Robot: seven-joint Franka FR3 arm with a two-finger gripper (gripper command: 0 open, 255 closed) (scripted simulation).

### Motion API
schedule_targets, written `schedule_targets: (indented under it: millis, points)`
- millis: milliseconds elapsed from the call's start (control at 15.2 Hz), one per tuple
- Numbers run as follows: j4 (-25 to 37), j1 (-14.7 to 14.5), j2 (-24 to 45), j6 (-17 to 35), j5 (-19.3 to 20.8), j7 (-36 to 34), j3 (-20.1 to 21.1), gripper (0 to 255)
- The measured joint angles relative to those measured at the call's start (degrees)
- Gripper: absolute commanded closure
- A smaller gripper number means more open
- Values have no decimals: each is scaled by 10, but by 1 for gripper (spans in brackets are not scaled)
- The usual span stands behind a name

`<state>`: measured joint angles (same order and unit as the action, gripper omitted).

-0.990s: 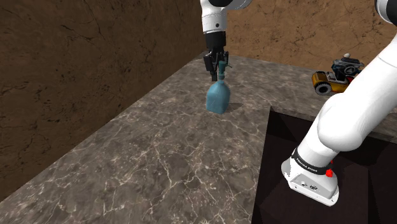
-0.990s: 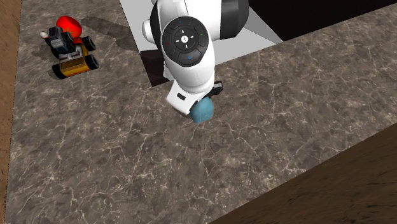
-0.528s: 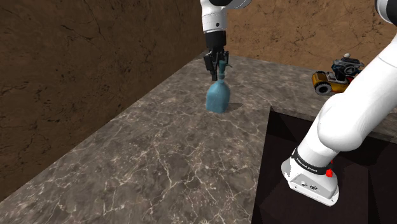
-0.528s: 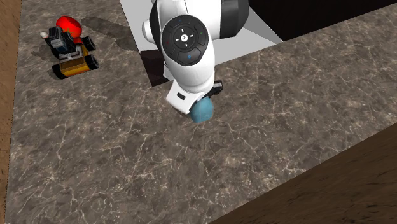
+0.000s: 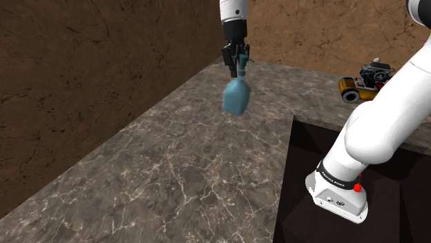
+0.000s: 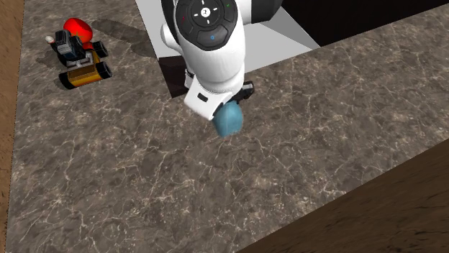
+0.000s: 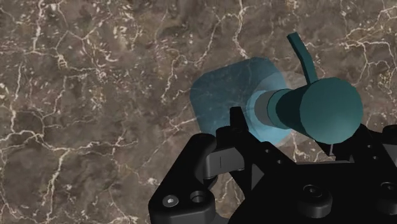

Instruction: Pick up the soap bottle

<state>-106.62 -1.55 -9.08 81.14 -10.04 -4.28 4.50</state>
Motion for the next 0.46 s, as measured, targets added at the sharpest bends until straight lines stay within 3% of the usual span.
schedule_targets:
  millis: [462]
  points:
    - [59, 0, 8, -51, -1, -8, -1, 255]
